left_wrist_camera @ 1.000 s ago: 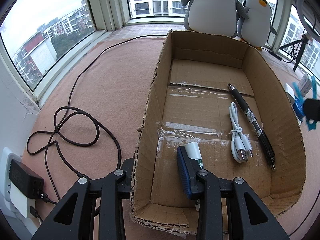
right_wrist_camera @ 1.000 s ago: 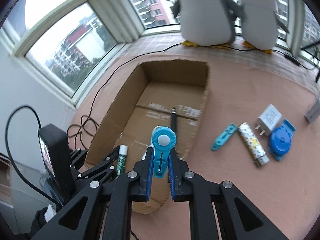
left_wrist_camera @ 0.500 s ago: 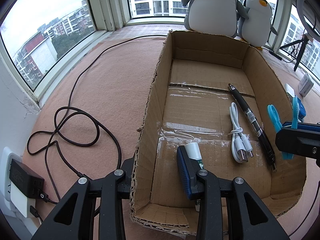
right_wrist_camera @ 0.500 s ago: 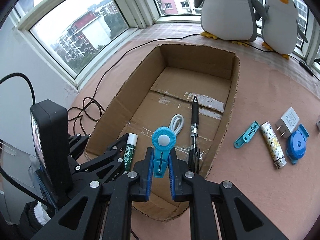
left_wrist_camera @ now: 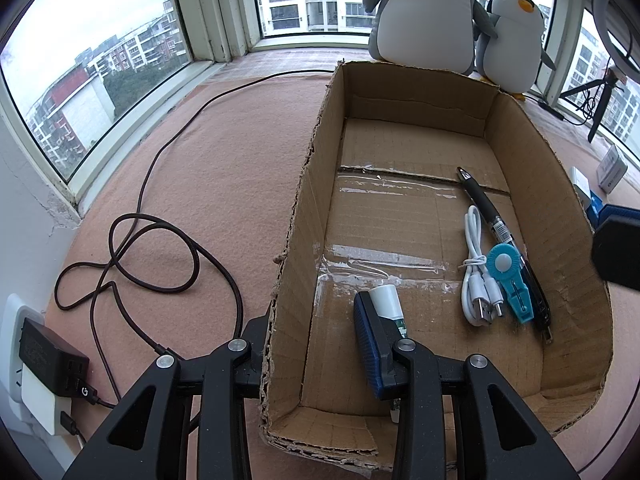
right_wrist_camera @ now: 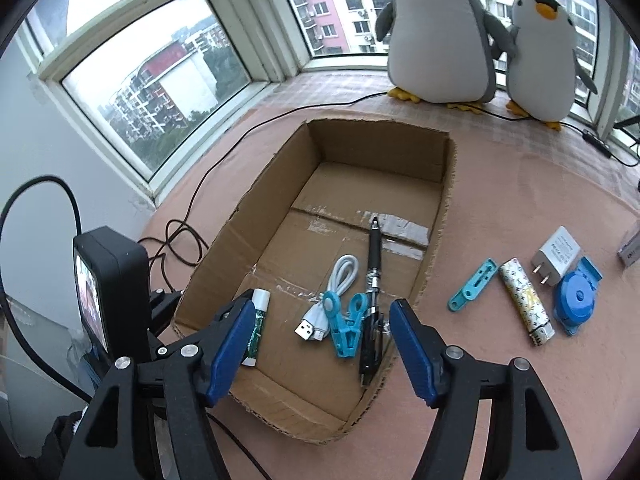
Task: Organize rigid objects
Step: 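Move the right tool to the clear plastic case and grasp it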
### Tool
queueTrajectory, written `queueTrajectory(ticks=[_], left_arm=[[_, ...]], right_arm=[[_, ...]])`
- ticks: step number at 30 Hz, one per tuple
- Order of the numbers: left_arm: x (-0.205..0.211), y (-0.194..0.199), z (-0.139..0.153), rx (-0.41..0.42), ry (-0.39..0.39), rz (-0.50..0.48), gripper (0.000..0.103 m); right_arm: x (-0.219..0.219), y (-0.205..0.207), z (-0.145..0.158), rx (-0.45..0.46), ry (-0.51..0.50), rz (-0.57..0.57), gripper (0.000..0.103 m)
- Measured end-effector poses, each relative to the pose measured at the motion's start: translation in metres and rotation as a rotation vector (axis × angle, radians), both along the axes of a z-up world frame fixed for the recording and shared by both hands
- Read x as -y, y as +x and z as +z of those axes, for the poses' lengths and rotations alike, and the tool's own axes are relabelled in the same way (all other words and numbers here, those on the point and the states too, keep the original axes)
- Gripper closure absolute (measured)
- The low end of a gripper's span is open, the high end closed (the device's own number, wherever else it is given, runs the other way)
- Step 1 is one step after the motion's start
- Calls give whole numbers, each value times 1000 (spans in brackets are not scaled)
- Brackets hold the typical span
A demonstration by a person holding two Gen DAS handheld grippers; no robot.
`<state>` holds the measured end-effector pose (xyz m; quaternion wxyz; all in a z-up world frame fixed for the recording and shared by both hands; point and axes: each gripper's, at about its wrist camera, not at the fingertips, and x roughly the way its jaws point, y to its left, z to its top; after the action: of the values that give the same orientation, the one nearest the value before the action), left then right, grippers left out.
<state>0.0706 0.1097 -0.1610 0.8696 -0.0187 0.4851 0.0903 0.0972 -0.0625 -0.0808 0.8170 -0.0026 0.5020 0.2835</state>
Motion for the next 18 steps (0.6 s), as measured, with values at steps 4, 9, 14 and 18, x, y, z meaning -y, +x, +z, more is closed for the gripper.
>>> queueTrajectory(ticks=[4, 9, 14, 18], left_arm=[[0, 0, 0, 0, -1, 0, 66], [0, 0, 0, 0, -1, 0, 66], [0, 0, 0, 0, 0, 0, 66], [-1, 1, 0, -3, 1, -1, 66]], right_arm=[[13, 4, 4, 7, 7, -49, 37], [48, 10, 16, 48, 5, -144, 37], [108, 29, 28, 86, 4, -300, 37], [158, 47, 33, 100, -24, -417, 37]])
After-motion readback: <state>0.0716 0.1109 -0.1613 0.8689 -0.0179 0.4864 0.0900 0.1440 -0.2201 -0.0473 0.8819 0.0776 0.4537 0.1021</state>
